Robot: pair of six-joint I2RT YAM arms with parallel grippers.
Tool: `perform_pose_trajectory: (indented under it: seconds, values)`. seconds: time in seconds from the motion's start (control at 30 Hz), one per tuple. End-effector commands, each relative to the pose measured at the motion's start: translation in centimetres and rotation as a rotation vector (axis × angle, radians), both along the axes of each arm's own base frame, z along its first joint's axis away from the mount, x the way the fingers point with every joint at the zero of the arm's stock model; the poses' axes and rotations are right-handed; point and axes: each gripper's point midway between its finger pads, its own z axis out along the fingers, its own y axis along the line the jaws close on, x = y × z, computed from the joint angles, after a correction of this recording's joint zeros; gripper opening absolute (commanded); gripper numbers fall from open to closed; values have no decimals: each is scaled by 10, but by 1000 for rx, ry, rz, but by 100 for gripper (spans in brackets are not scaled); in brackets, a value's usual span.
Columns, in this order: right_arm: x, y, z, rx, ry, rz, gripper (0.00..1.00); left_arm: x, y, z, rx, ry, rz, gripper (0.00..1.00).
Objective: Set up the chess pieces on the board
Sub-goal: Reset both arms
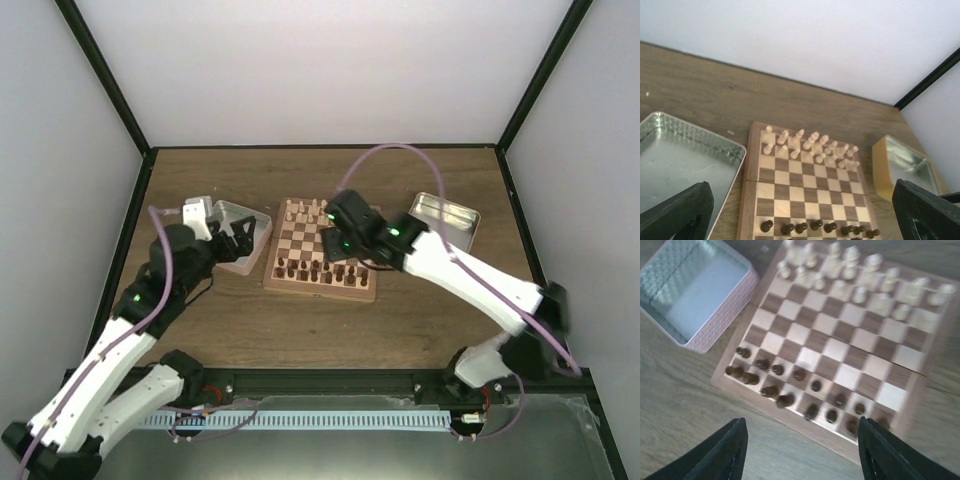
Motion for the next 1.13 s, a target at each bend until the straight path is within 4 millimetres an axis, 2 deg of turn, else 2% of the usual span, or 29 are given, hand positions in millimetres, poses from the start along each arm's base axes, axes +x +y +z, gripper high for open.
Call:
perform_pose_trajectory:
  seconds: [0.0, 0.1, 0.17, 0.33, 0.43, 0.53, 0.63, 0.73, 1.1]
  values:
    - [1, -66, 32, 35, -179, -234, 64, -27, 12, 48, -53, -124, -23, 100]
    - [-15, -114, 67, 133, -312, -343, 71, -43, 25, 67, -62, -175, -4, 100]
    - [-27, -138, 86, 192, -387, -370, 75, -52, 33, 79, -64, -205, 9, 100]
    - [-54, -188, 130, 317, -544, -435, 78, -75, 57, 111, -56, -293, 60, 100]
    - [-68, -218, 158, 365, -630, -478, 80, -94, 78, 137, -66, -380, 114, 100]
    - [-82, -246, 179, 397, -703, -520, 85, -114, 101, 154, -78, -457, 177, 100]
    - [-92, -260, 191, 422, -751, -521, 92, -124, 112, 159, -80, -476, 210, 100]
    - [-96, -265, 195, 428, -763, -521, 99, -128, 116, 160, -72, -479, 217, 100]
    - [-97, -271, 199, 424, -781, -542, 100, -126, 119, 155, -42, -468, 238, 100]
